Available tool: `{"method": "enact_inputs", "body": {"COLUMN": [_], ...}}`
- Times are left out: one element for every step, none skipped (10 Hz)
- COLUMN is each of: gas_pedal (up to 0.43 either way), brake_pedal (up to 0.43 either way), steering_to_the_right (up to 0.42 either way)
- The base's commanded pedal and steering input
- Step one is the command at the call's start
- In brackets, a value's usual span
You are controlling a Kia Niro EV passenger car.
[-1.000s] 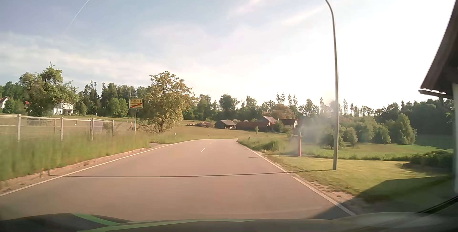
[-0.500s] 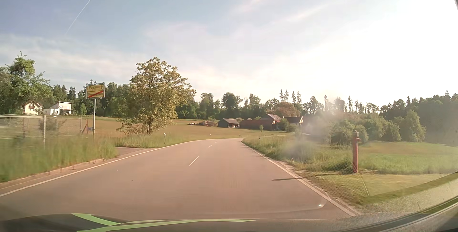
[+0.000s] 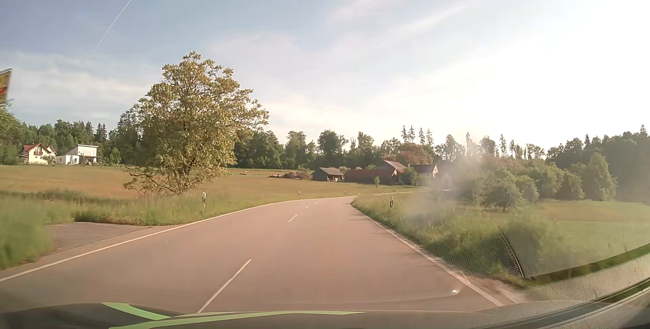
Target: Follow the waypoints while adhering to traffic rules and regulations
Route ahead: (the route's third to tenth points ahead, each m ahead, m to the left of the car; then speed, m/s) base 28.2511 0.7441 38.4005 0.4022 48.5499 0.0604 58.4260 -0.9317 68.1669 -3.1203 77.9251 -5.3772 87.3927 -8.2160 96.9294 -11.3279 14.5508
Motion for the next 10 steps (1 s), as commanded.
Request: {"method": "enact_inputs", "body": {"gas_pedal": [0.169,0.169,0.169,0.169,0.177,0.177,0.177,0.177,0.177,0.177], "brake_pedal": [0.000,0.000,0.000,0.000,0.000,0.000,0.000,0.000,0.000,0.000], "steering_to_the_right": [-0.007,-0.003,0.002,0.003,0.004,0.004,0.004,0.003,0.004,0.004]}}
